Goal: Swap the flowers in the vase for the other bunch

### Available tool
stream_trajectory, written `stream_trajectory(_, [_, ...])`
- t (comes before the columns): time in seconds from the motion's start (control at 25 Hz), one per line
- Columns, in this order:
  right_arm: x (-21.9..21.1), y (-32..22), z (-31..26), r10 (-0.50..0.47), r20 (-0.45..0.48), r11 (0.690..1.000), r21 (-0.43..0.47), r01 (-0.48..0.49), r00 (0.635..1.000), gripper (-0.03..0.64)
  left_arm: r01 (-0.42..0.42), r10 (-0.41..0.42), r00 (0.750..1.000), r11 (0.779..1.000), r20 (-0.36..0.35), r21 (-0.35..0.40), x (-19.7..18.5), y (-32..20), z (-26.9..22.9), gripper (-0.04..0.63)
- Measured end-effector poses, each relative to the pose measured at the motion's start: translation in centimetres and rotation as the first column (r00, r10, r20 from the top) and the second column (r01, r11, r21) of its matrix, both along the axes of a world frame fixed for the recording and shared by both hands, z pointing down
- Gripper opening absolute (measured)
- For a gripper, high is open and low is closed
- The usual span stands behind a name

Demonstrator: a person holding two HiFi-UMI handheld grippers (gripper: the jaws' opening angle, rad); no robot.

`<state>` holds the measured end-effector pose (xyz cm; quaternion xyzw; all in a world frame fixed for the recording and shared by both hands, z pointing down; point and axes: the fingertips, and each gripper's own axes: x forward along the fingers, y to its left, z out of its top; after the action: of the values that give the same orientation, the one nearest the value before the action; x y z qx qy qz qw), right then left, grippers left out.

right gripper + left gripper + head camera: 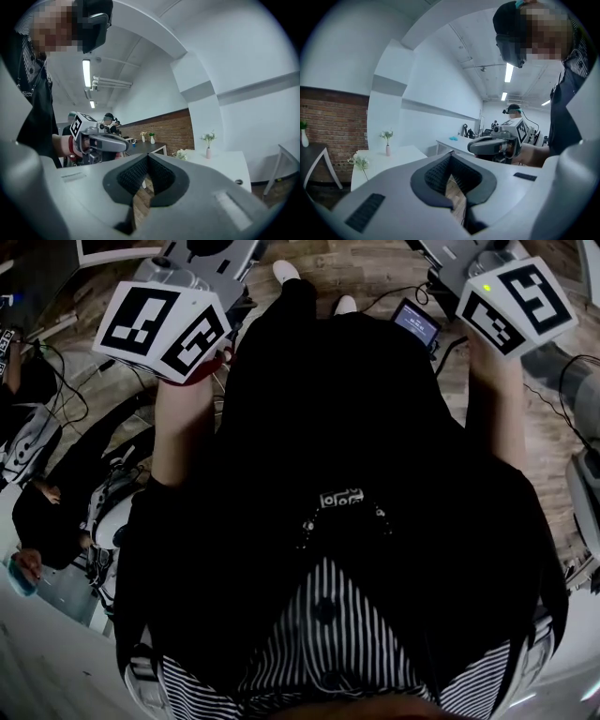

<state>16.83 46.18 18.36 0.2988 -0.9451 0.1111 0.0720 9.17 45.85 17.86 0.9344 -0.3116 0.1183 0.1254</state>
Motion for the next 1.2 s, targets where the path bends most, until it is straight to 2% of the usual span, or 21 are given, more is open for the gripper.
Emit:
stream_trajectory(0.16, [-1.3, -0.3, 0.3, -0.015, -0.029, 1.000, -0.008, 0.015, 0.999, 0.003, 0.019, -0.020, 1.000, 1.000, -0.015, -0.015, -1.5, -0.3, 0.3, 0.008])
stream_trajectory(0.44, [-2.2, -3.5, 2.1, 0.011, -0.057, 1.000, -0.020, -0.012, 0.998, 0.003, -0.045, 0.043, 0.997, 0.999, -0.063, -0.030, -2.0, -3.6, 1.8, 0.007])
stream_trajectory(0.64, [-3.9, -8.9, 3.8, 0.037, -0.073, 0.998, -0.043, -0.041, 0.997, 0.003, -0.076, 0.073, 0.995, 0.996, -0.068, -0.043, -3.5, -9.0, 3.6, 0.008])
stream_trajectory(0.76, [-5.4, -12.8, 4.1, 0.056, -0.076, 0.997, -0.055, -0.061, 0.995, 0.003, -0.087, 0.079, 0.991, 0.994, -0.109, -0.071, -5.2, -13.0, 4.3, 0.008])
stream_trajectory(1.0, [-7.9, -19.0, 3.2, 0.103, -0.090, 0.993, -0.048, -0.108, 0.991, 0.003, -0.182, 0.174, 0.975, 0.982, -0.137, -0.042, -6.8, -18.5, 3.9, 0.007])
stream_trajectory(1.2, [-9.0, -22.7, 3.0, 0.139, -0.108, 0.990, -0.015, -0.142, 0.984, 0.003, -0.227, 0.221, 0.964, 0.974, -0.149, -0.023, -7.6, -21.6, 4.2, 0.008])
